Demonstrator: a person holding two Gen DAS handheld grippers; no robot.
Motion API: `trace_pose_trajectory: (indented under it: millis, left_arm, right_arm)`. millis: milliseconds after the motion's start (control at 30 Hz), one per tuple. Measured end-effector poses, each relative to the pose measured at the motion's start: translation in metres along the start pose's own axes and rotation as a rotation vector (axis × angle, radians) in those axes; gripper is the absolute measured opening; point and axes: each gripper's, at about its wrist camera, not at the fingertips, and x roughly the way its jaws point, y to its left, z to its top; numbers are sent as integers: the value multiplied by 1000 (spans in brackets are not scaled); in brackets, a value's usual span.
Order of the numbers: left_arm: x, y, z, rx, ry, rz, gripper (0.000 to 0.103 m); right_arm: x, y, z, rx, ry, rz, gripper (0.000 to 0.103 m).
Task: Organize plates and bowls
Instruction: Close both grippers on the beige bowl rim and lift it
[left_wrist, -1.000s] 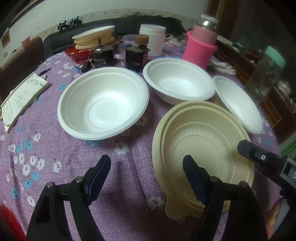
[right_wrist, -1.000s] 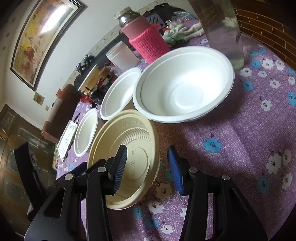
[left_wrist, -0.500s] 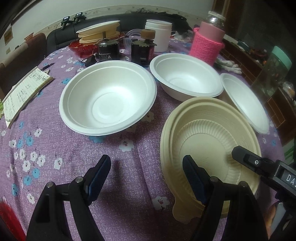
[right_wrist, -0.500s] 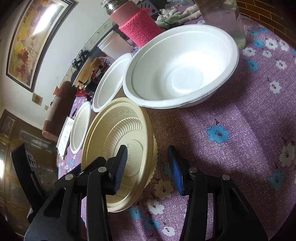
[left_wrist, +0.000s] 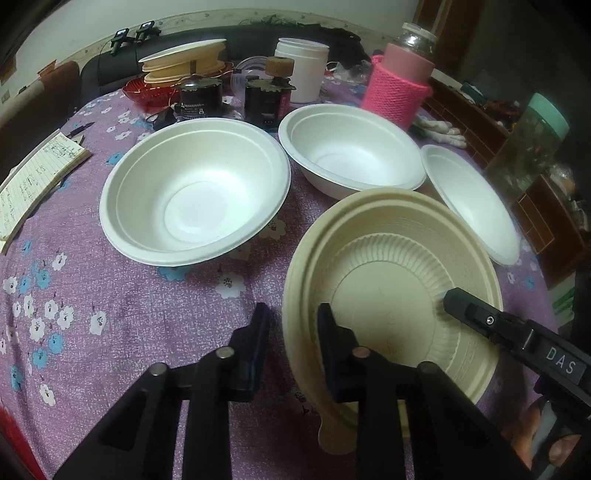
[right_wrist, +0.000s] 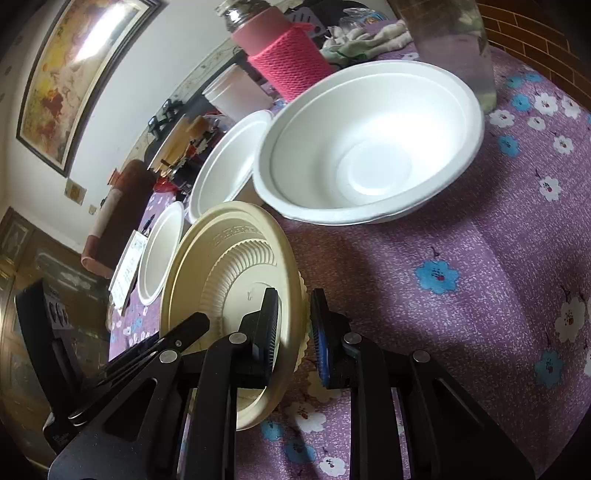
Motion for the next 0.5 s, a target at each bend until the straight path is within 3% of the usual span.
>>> trace_pose_trajectory:
  millis: [100,500]
  left_arm:
    - [-2,0,0,-5,-3,-15,14]
    - [-5,-1,-1,10,-19,2,13]
  right_arm:
    - [2,0,-1,-8,14,5,17]
    - [10,0,-4,15,59,11,17]
